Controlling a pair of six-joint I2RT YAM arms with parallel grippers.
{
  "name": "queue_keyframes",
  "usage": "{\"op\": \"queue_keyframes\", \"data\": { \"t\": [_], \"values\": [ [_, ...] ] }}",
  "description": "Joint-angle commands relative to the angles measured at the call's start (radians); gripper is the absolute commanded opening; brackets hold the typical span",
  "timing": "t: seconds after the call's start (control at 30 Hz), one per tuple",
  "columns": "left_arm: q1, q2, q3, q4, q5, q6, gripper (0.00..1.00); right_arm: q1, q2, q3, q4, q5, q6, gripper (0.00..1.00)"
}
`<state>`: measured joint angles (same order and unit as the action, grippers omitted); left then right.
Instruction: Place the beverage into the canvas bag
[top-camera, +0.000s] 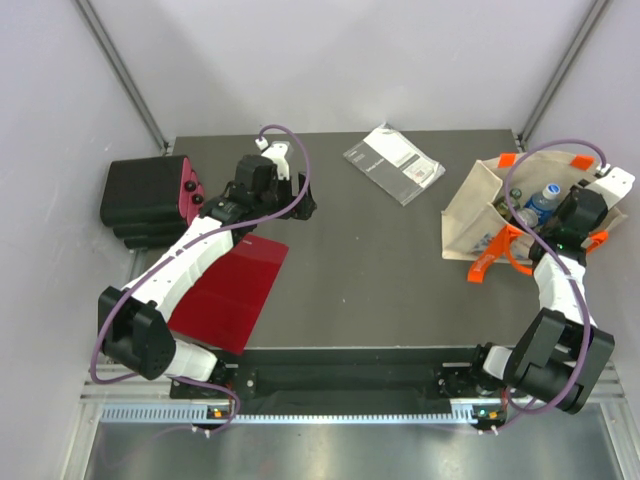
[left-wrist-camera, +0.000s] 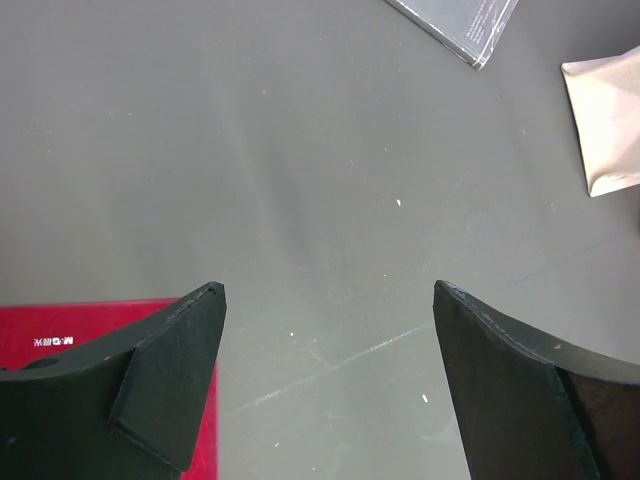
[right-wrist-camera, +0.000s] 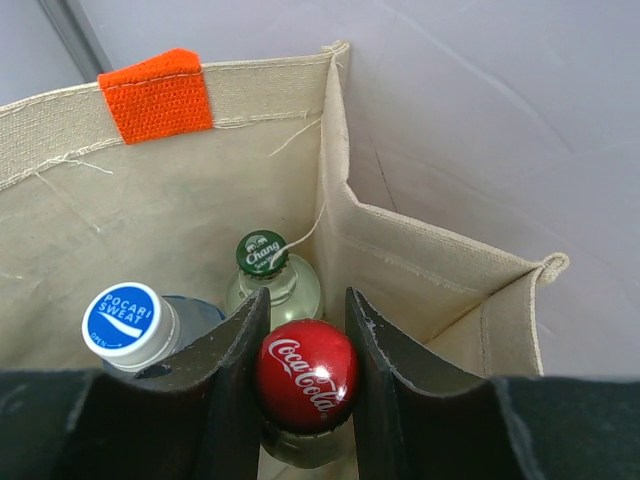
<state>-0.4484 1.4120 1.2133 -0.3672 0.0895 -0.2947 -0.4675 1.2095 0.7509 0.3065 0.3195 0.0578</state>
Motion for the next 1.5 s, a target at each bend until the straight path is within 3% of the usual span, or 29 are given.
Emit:
{"op": "queue_keyframes", "data": {
  "t": [0.0,0.13,0.23,0.9,1.1,1.2,1.23,1.47],
  "values": [
    [-0.004,0.001,0.005,0.044,0.010,-0.012,0.89,0.004,-0.021,0.013,0.069,0.065,0.016,0.10],
    [-0.004,-0.001,0.003,0.045,0.009,-0.012,0.89,0.004,-0.021,0.047,0.036,0.073,0.020,0.34],
    [-0.004,0.001,0.003,0.044,0.009,-0.012,0.89,0.004,-0.027,0.053,0.032,0.073,0.028,0.42],
    [-0.004,-0.001,0.003,0.045,0.006,-0.011,0.89,0.020,-0.074,0.111,-0.050,0.010,0.056,0.65],
    [-0.004,-0.007,0.005,0.044,0.009,-0.012,0.89,0.036,-0.136,0.244,-0.202,-0.071,0.096,0.76],
    [-0.003,-0.015,0.005,0.043,0.009,-0.012,0.89,0.047,-0.157,0.320,-0.282,-0.140,0.125,0.87],
    [-0.004,-0.016,0.006,0.042,0.007,-0.012,0.89,0.052,-0.160,0.362,-0.305,-0.158,0.141,0.99],
    [-0.003,-0.044,0.002,0.054,0.026,-0.009,0.89,0.177,-0.110,0.596,-0.644,-0.316,0.283,1.00]
  ]
}}
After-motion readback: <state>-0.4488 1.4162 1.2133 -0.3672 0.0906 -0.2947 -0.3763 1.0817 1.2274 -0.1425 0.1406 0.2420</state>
